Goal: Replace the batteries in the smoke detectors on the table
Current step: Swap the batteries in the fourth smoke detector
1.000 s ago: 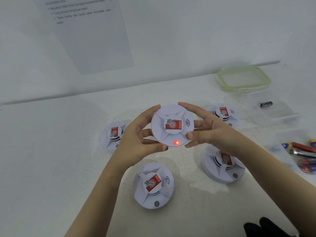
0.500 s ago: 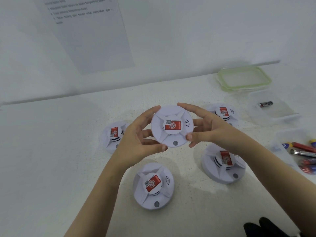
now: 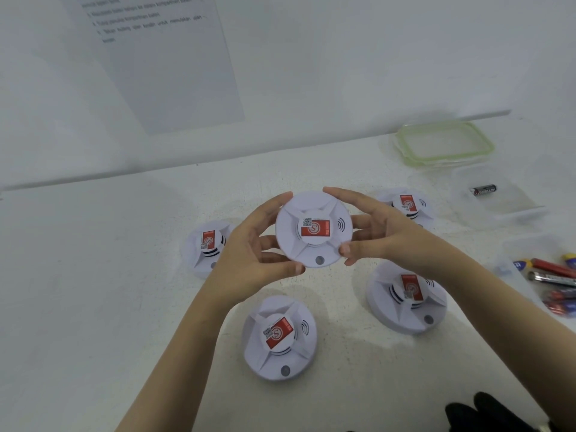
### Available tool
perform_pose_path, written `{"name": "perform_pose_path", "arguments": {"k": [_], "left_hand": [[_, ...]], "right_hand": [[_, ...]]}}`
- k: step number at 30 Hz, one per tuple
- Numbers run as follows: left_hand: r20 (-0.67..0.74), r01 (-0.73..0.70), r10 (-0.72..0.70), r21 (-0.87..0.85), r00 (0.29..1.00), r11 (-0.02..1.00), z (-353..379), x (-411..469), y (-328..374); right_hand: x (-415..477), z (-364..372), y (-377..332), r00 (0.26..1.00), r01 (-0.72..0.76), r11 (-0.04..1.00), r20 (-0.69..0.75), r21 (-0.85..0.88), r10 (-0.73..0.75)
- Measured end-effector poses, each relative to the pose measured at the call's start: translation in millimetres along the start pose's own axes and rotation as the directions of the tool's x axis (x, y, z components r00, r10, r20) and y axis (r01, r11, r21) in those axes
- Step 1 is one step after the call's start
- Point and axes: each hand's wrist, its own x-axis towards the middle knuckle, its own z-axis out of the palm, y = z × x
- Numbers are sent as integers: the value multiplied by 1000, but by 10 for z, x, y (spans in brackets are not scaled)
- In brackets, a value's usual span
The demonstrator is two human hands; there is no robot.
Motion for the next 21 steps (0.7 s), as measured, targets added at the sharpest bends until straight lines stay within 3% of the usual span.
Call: {"name": "perform_pose_path", "arguments": {"k": [13, 18, 21], "left_hand": [[4, 11, -11, 45, 1000, 999, 5, 34, -9], [-28, 16, -14, 92, 1000, 996, -23, 101, -67], [-32, 12, -4, 248, 999, 969, -47, 181, -94]], "right_hand": [[18, -28, 6, 1000, -11, 1000, 28, -20, 12], [112, -9, 8, 1000, 26, 939, 8, -342, -25], [203, -41, -10, 998, 33, 889, -33, -458, -54]]}}
